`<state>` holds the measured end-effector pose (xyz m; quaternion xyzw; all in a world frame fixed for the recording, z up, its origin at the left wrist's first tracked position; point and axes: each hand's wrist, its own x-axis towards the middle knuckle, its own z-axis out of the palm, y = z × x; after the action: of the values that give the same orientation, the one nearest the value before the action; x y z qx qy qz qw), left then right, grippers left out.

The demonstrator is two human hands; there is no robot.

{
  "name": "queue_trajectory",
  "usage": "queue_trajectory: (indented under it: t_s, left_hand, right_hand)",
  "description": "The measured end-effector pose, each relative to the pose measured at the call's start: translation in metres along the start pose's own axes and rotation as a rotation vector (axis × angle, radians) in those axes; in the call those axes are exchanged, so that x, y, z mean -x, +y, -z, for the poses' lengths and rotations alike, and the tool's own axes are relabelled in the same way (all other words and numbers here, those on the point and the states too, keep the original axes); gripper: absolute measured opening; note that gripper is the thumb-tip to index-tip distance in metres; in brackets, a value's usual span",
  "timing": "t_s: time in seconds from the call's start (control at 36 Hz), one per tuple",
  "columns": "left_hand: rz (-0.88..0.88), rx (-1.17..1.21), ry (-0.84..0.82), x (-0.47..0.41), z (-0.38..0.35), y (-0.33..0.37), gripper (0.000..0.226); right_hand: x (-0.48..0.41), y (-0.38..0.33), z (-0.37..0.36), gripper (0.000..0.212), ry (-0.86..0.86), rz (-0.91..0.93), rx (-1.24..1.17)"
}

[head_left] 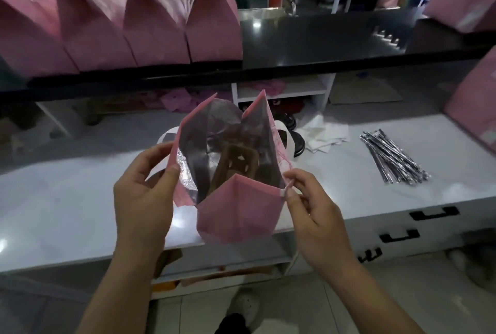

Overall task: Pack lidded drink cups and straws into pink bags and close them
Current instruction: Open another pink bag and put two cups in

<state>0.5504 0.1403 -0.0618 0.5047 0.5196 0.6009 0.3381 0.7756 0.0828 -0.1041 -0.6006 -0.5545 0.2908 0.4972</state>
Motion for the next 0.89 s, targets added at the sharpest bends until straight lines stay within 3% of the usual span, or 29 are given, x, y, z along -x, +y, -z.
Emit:
queue_trajectory:
  t_s: [0.17, 0.33, 0.56, 0.75, 0.83, 0.89]
  left_hand:
    - [0.044, 0.005, -0.092, -0.086, -0.003, -0.024, 0.030]
    - [0.105, -0.011, -0.298, -0.152, -0.011, -0.046, 0.038]
    - [0.147, -0.146, -0.546, -0.197, -0.018, -0.067, 0.041]
    - [0.135, -0.153, -0.605, -0.231, -0.043, -0.070, 0.040]
    - [0.096, -0.178, -0.620, -0.240, -0.050, -0.068, 0.043]
    - [0.086, -0.199, -0.624, -0.243, -0.054, -0.067, 0.044]
  right_hand:
    - [-0.066, -0.011, -0.042, 0.020, 0.004, -0.066, 0.069]
    - [-0.105, -0.010, -0.064, 0.023, -0.010, -0.122, 0.133]
    - [-0.111, -0.022, -0.059, 0.027, -0.001, -0.101, 0.213]
    - [-0.162, -0.026, -0.033, 0.019, 0.049, -0.142, 0.091]
    - [-0.211, 0.004, -0.024, 0.022, 0.095, -0.235, 0.256]
    - [-0.244, 0.024, -0.021, 0.041, 0.041, -0.315, 0.459]
